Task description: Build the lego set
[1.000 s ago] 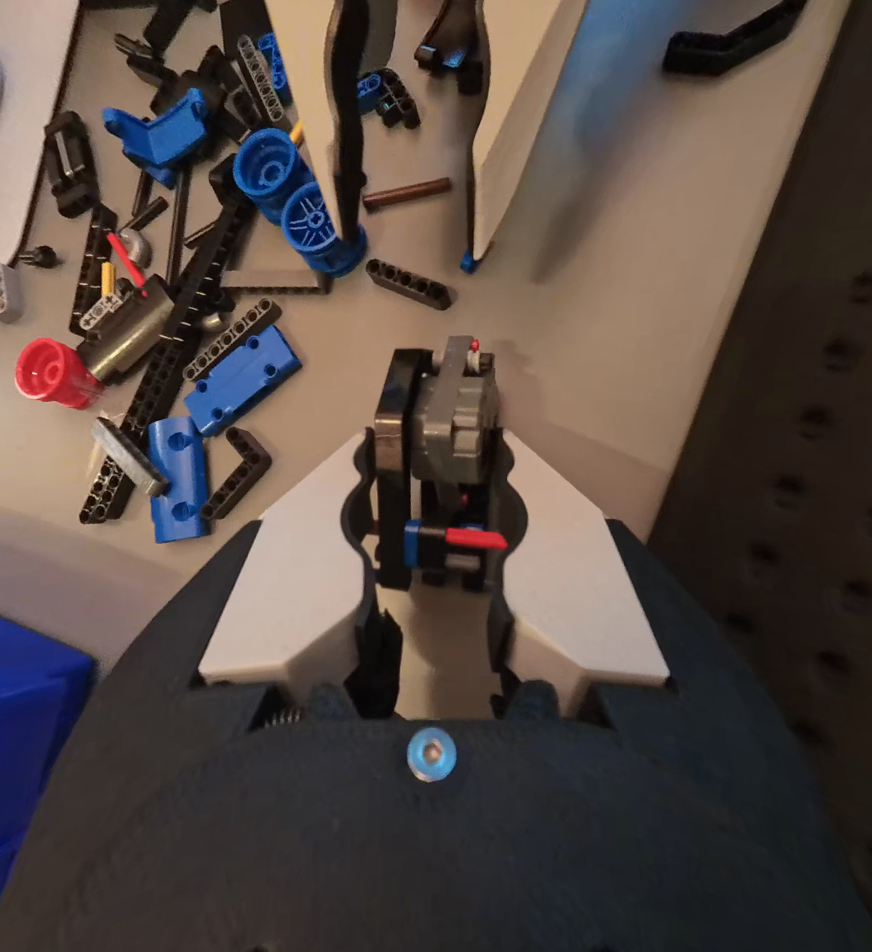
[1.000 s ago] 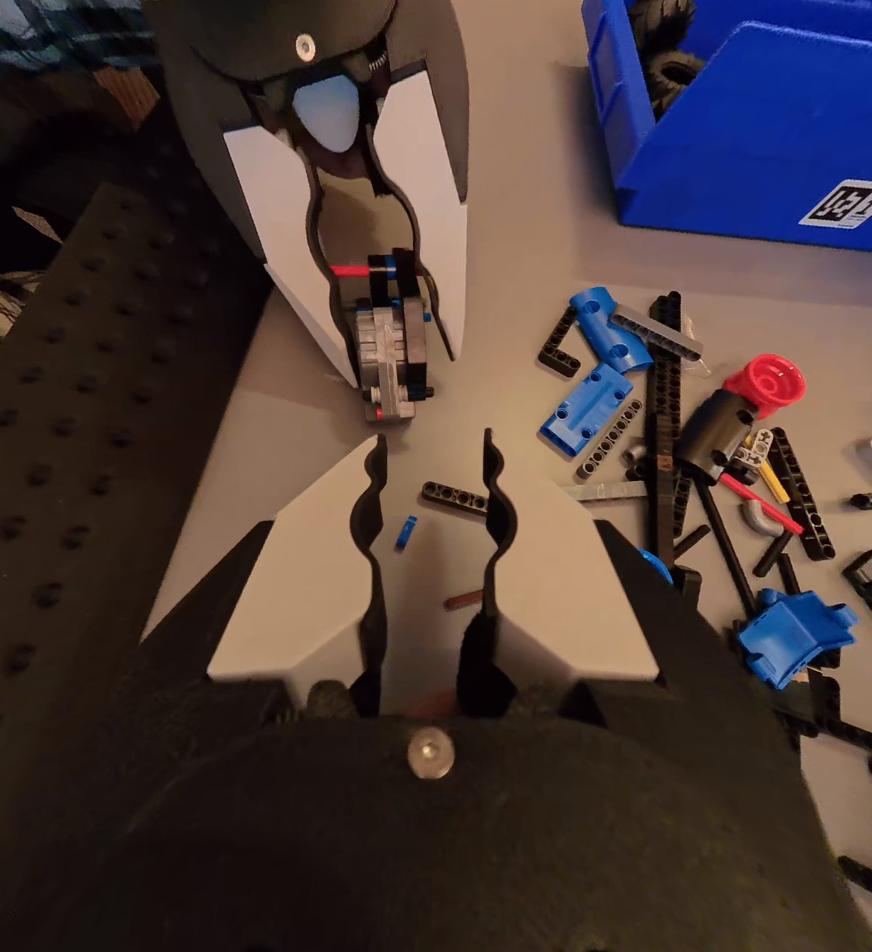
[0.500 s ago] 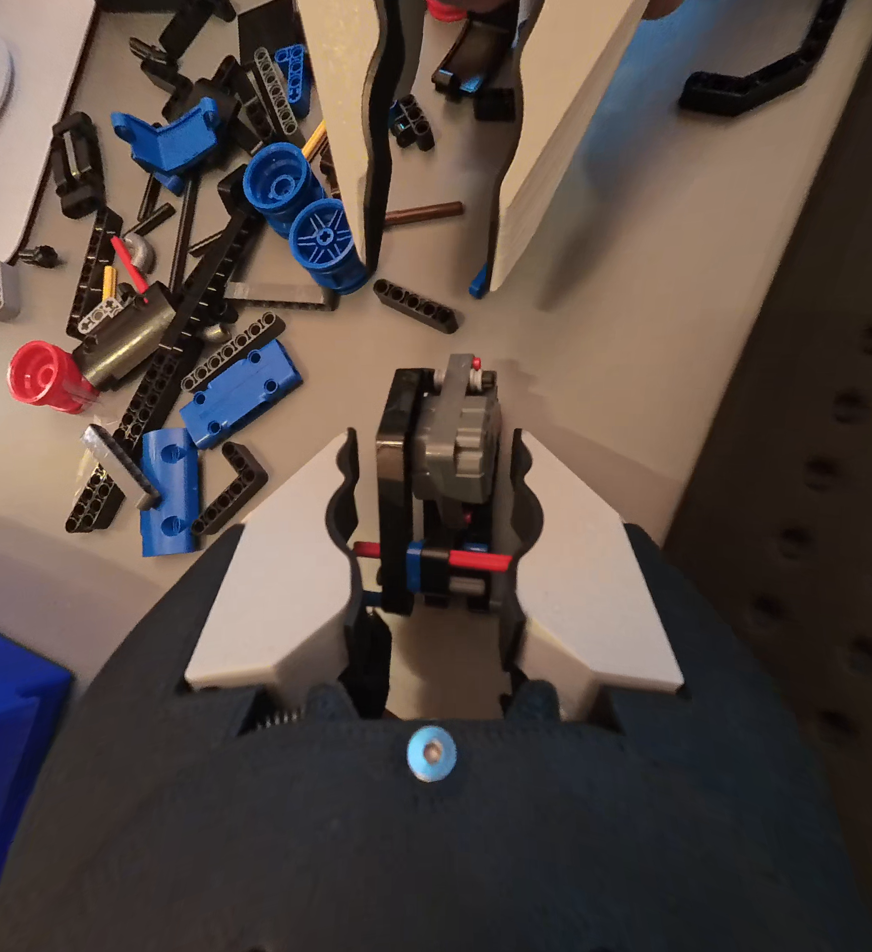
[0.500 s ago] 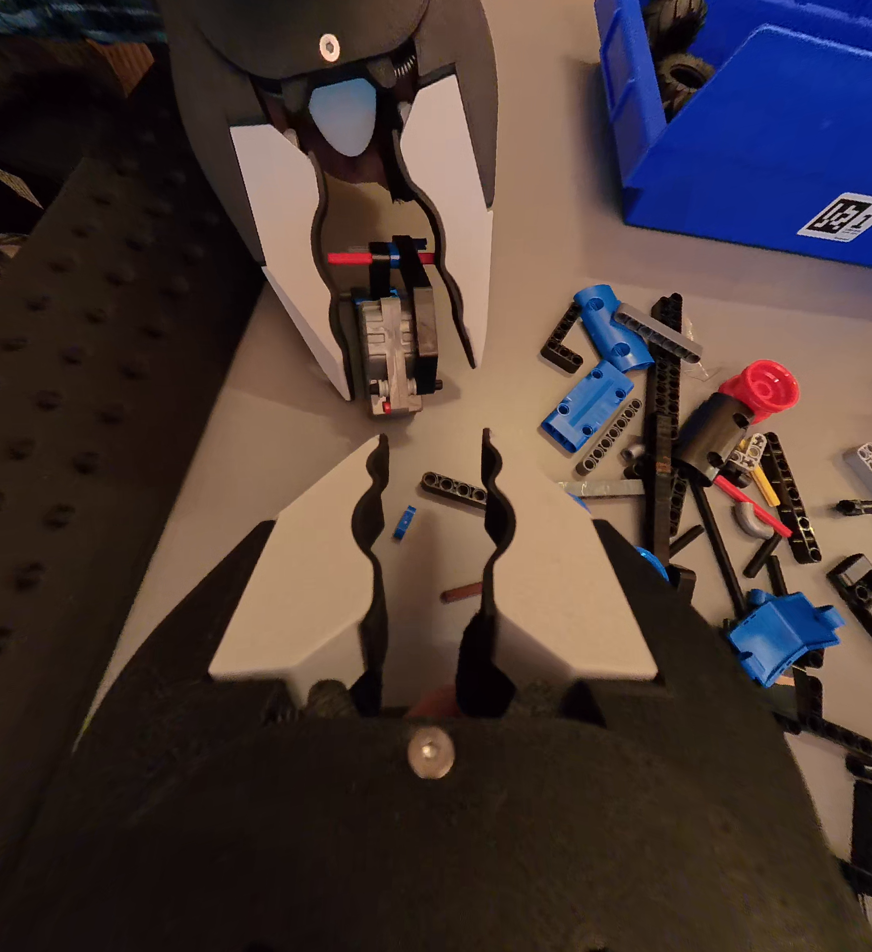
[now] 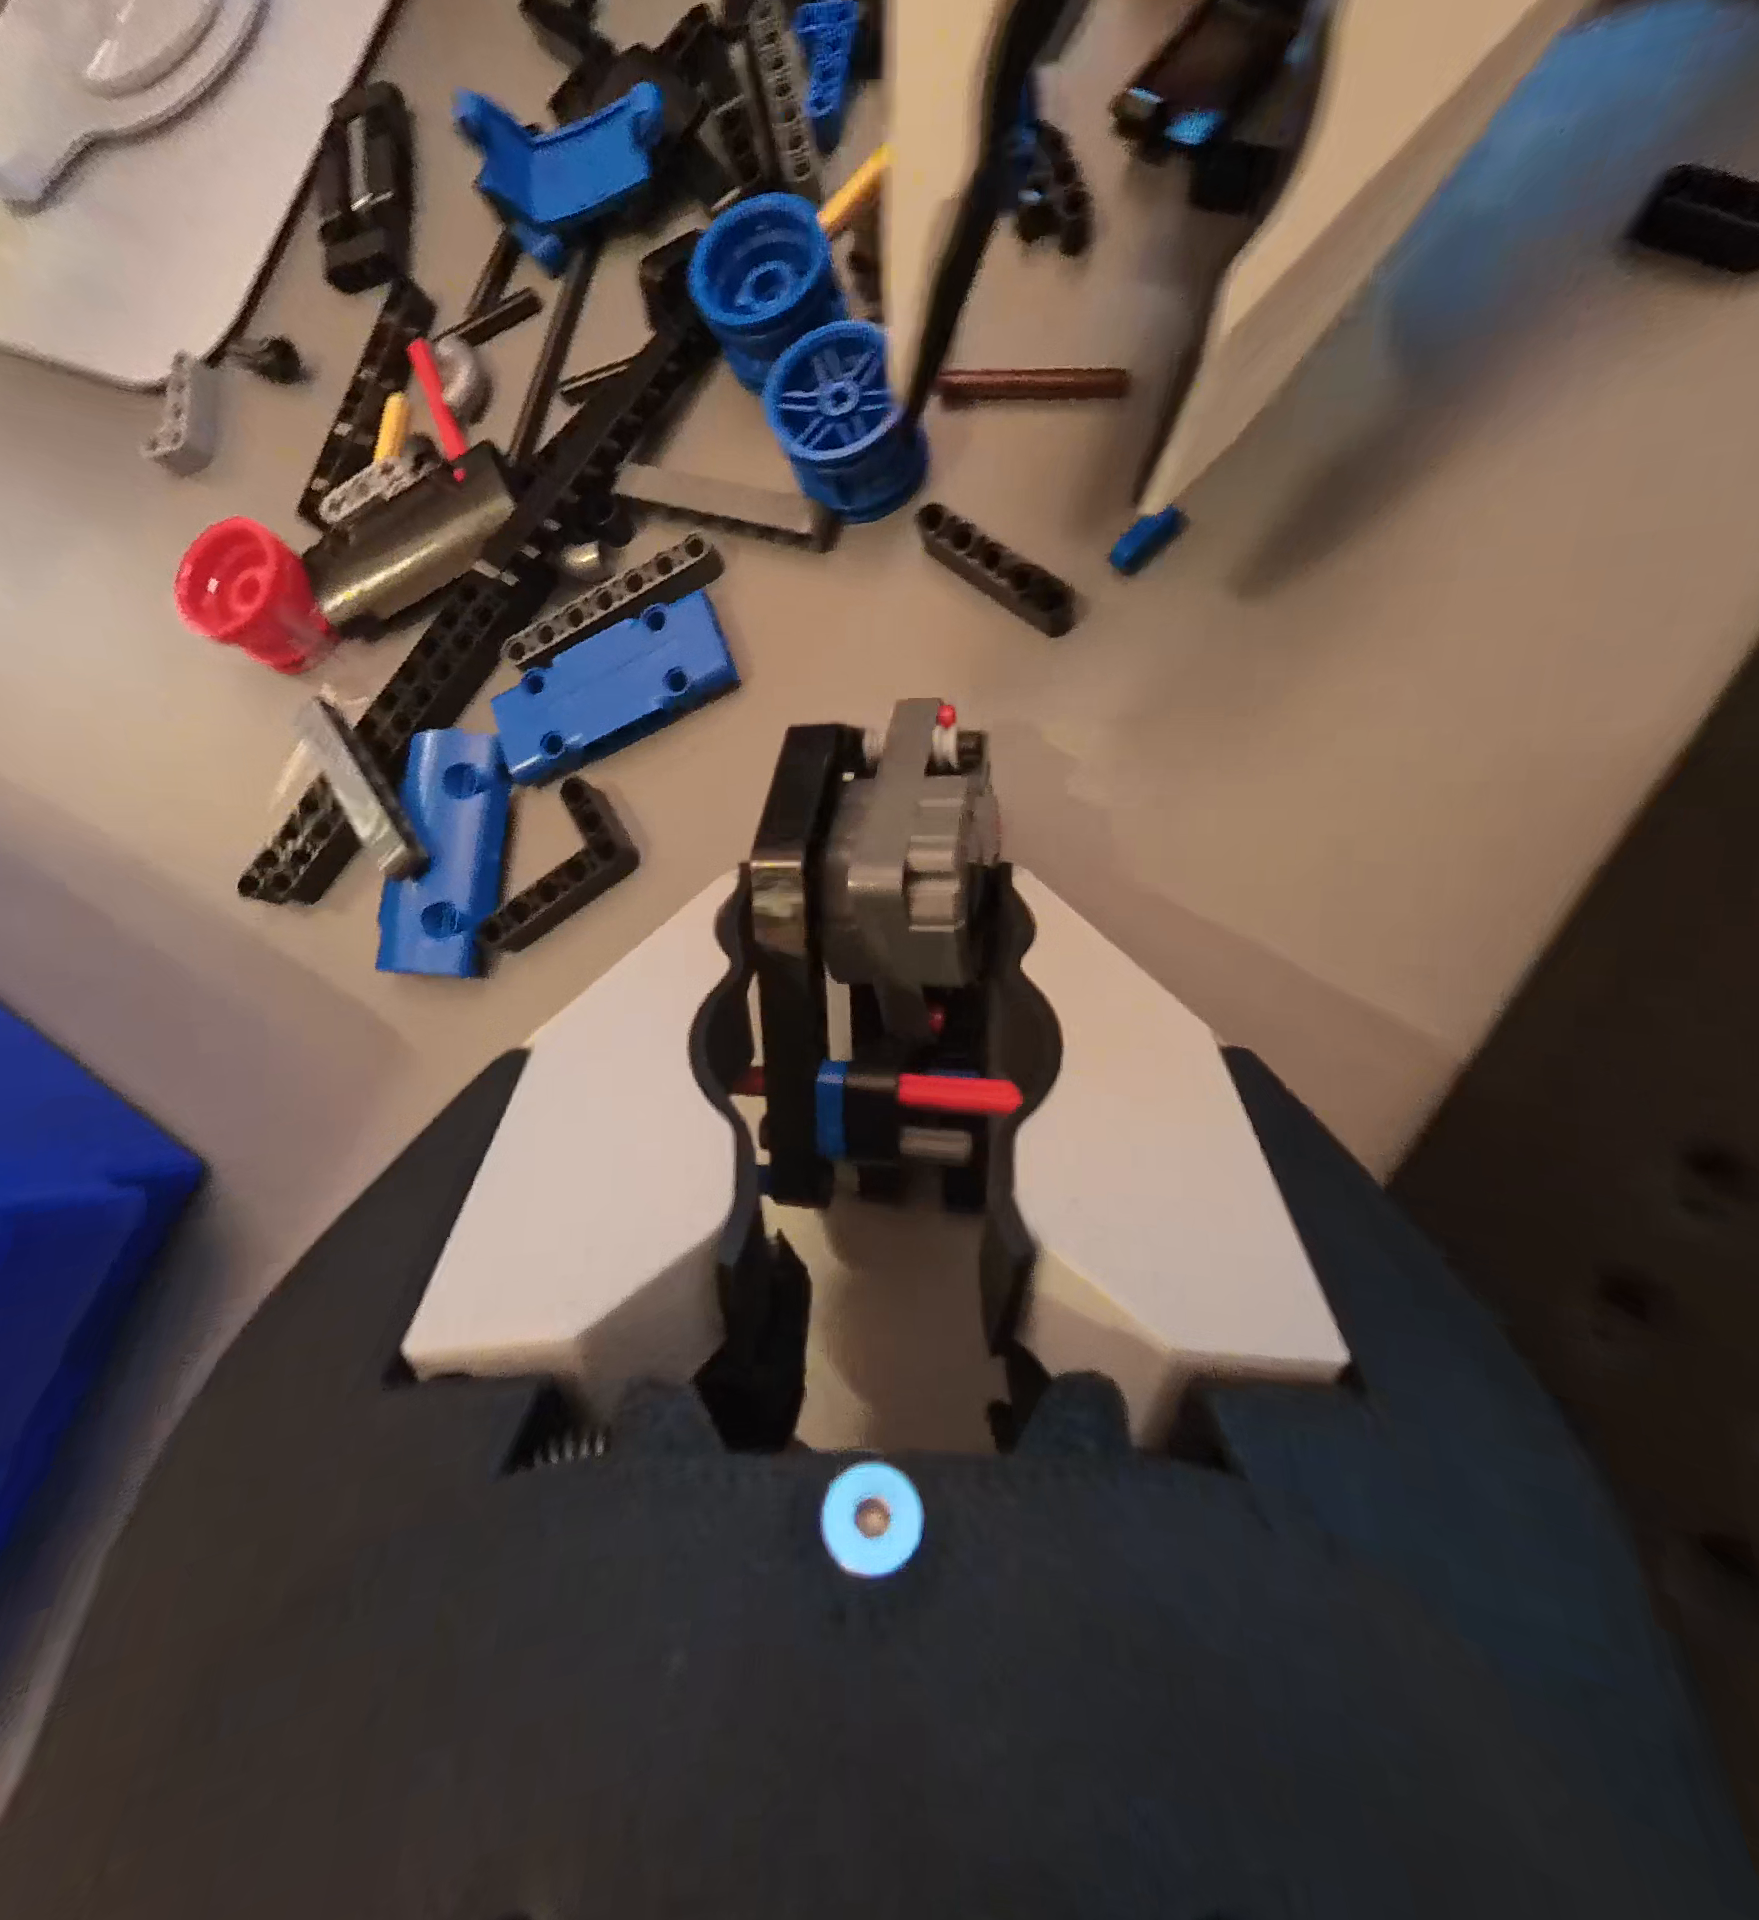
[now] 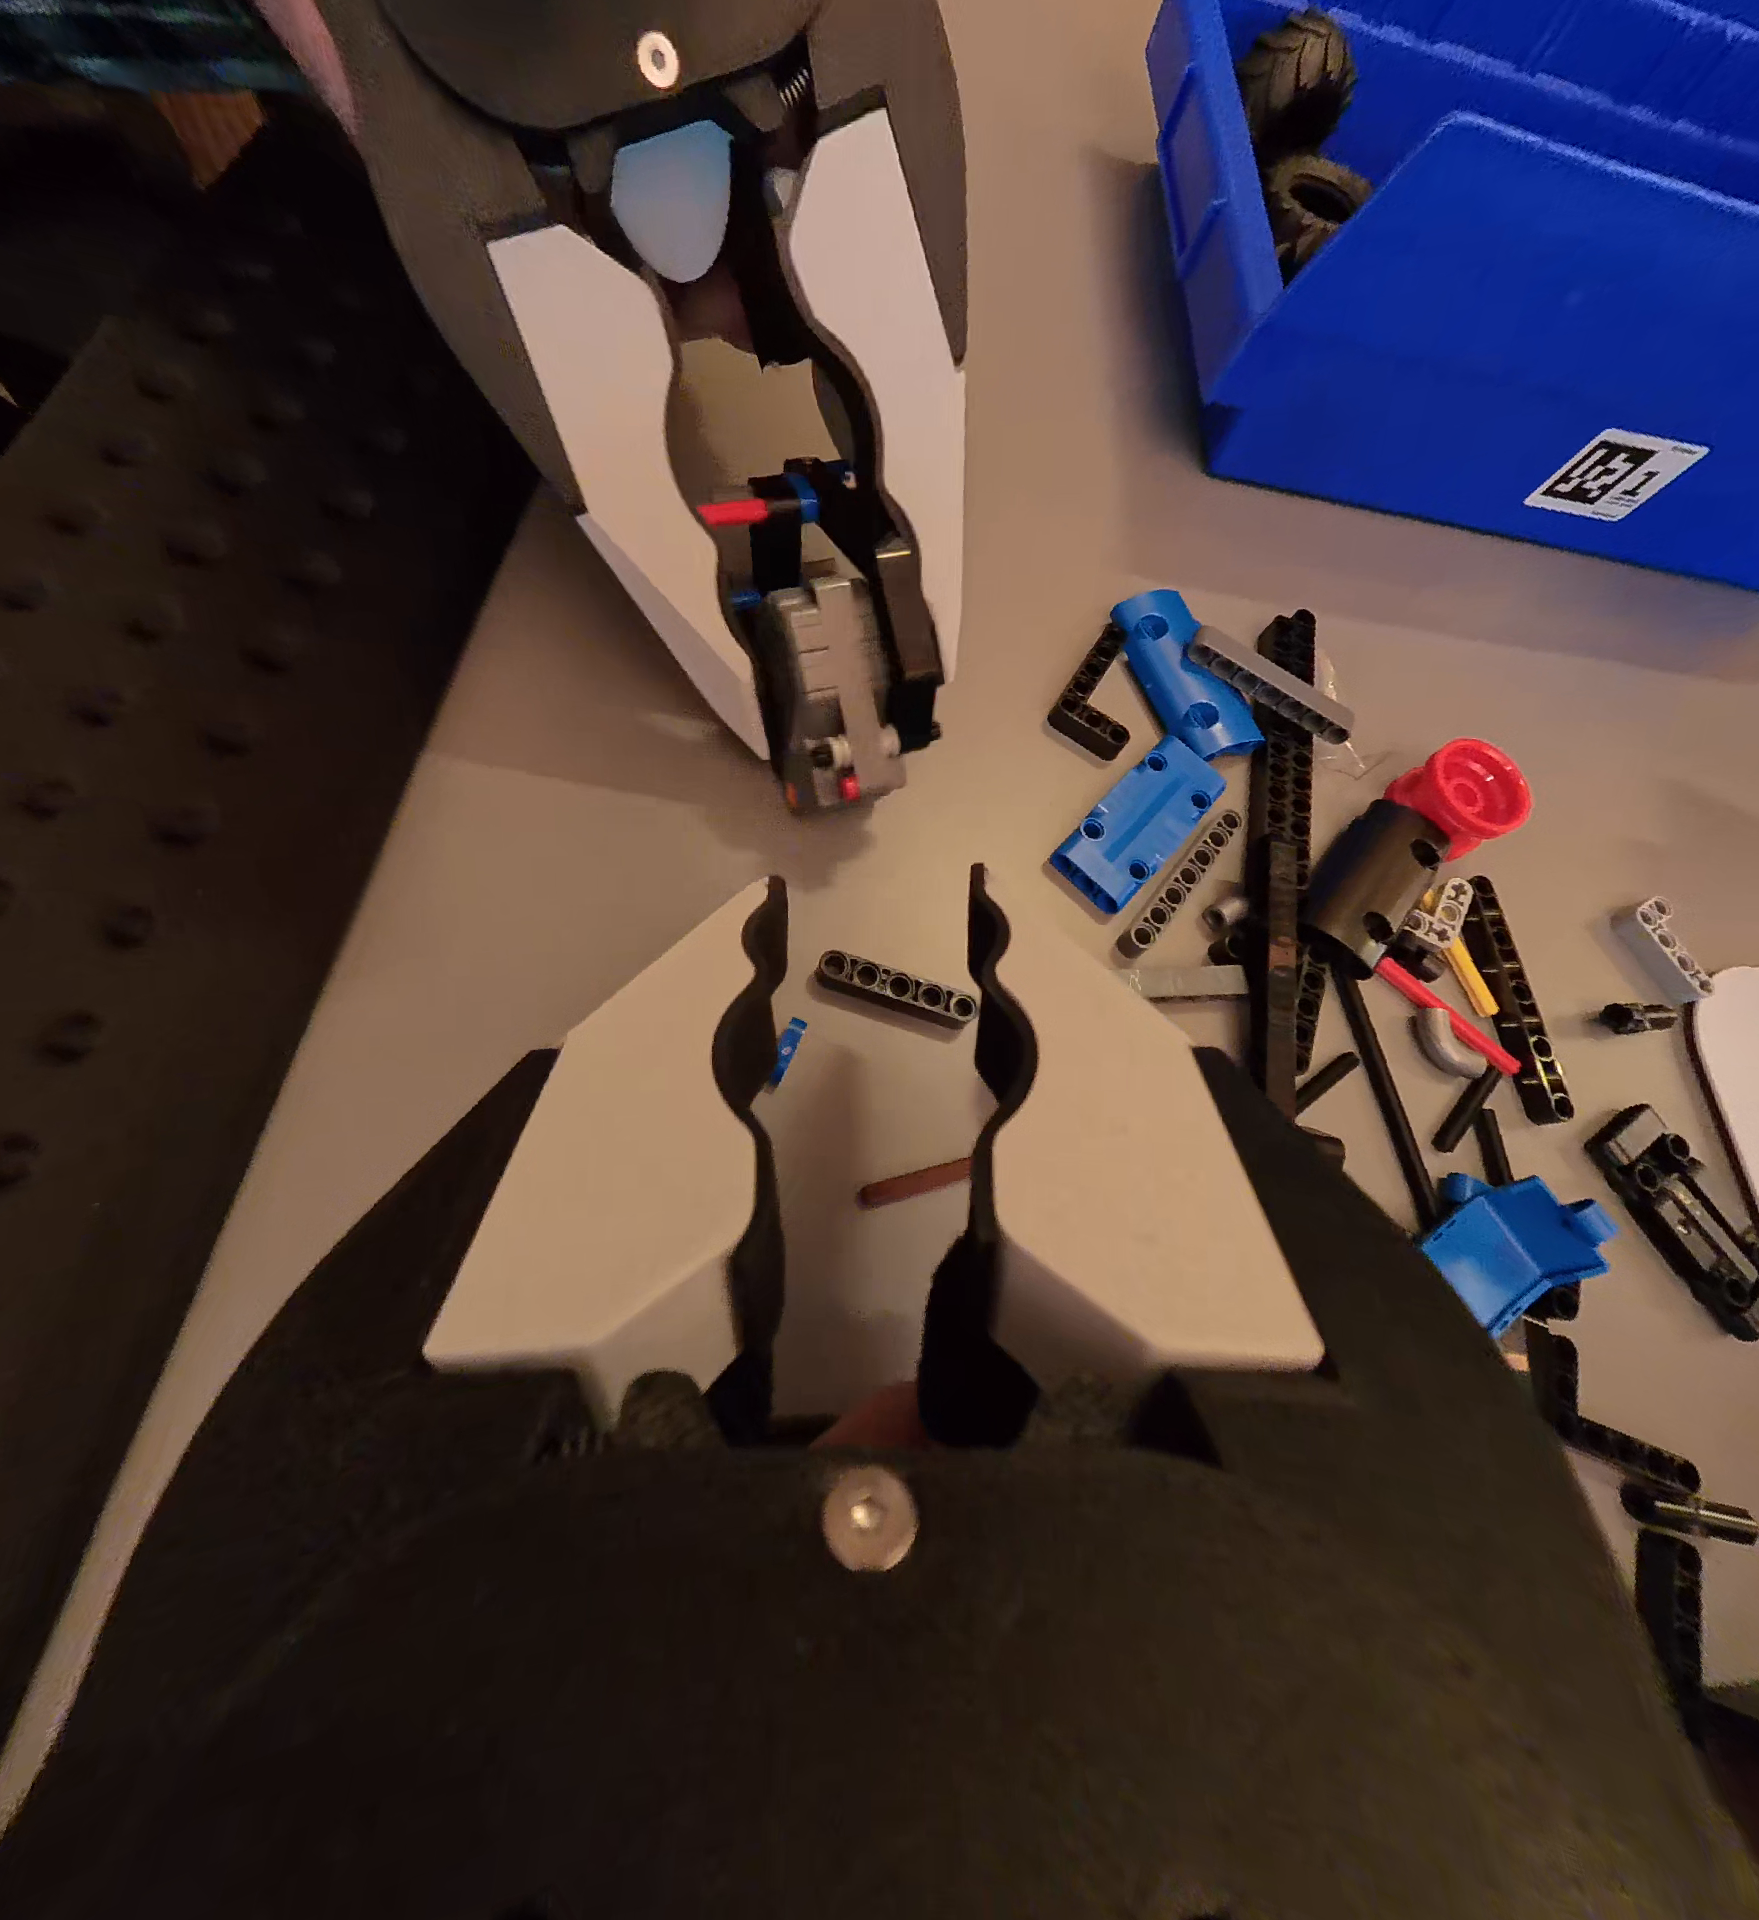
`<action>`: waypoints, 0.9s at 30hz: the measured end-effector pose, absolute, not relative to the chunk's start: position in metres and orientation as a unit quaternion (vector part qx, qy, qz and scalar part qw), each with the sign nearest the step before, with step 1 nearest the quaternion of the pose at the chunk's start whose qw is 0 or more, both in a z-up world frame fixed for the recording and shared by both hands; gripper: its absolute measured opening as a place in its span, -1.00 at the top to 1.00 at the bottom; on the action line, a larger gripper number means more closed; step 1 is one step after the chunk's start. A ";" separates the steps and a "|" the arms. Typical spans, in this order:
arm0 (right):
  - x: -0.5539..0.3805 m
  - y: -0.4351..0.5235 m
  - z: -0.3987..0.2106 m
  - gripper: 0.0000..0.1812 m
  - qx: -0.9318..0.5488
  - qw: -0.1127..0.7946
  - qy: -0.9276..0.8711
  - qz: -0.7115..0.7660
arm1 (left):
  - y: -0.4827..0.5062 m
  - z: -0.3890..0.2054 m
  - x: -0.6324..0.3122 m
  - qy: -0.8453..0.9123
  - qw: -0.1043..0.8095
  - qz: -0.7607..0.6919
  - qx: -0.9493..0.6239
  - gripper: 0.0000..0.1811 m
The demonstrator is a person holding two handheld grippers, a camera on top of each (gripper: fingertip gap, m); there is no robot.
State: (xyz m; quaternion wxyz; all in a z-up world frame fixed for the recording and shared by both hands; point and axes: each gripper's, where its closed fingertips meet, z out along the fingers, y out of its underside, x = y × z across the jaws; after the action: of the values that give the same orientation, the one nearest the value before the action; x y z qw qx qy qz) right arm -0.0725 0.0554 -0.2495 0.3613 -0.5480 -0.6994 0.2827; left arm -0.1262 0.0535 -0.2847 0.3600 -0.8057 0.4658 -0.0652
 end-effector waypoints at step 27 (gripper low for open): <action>-0.067 0.060 -0.244 0.65 -0.546 0.381 -0.705 0.246 | 0.004 -0.267 -0.161 0.424 0.401 -0.109 -0.805 0.43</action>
State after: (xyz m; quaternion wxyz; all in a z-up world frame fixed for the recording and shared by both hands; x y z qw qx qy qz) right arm -0.0668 0.0602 -0.2436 0.3806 -0.5461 -0.7046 0.2459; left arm -0.1608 0.0043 -0.2674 0.4015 -0.8046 0.4237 -0.1091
